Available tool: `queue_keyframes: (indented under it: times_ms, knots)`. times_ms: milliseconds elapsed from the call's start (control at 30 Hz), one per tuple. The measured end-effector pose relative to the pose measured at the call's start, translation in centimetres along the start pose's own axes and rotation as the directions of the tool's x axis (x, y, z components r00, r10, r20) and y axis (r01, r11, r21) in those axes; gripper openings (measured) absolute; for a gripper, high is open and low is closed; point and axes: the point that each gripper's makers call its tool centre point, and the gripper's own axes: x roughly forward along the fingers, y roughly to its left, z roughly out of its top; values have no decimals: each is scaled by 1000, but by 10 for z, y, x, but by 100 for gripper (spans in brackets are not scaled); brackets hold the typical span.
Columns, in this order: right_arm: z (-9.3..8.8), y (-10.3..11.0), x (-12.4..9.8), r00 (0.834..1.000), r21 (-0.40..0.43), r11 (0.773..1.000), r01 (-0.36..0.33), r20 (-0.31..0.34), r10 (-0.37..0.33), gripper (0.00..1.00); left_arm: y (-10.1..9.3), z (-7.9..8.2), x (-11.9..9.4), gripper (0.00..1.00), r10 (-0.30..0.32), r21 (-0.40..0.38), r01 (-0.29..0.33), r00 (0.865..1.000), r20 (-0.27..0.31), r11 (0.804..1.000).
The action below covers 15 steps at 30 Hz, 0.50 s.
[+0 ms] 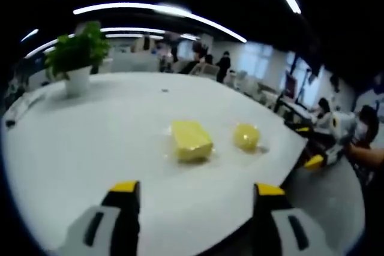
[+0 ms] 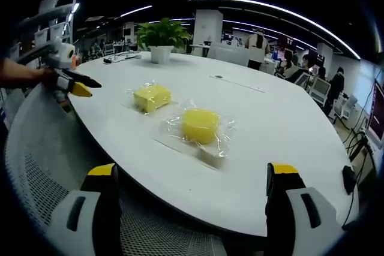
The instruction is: Compare the silicone blocks by pressing each to a similar depth, holding the contact briefly, and releasing to observe deformation and rebound differences across the visible hardness samples.
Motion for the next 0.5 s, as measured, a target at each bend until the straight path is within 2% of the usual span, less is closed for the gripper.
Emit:
queue_keyframes:
  times_ms: [100, 500]
  knots:
    - [0, 0, 0, 1000, 0, 1000, 1, 0, -1, 96, -3, -1, 5, 72, -10, 12, 10, 1000, -14, 1000]
    - [0, -1, 0, 1000, 1, 1000, 4, -2, -4, 96, 8, 6, 16, 71, -5, -7, 5, 1000, -21, 1000]
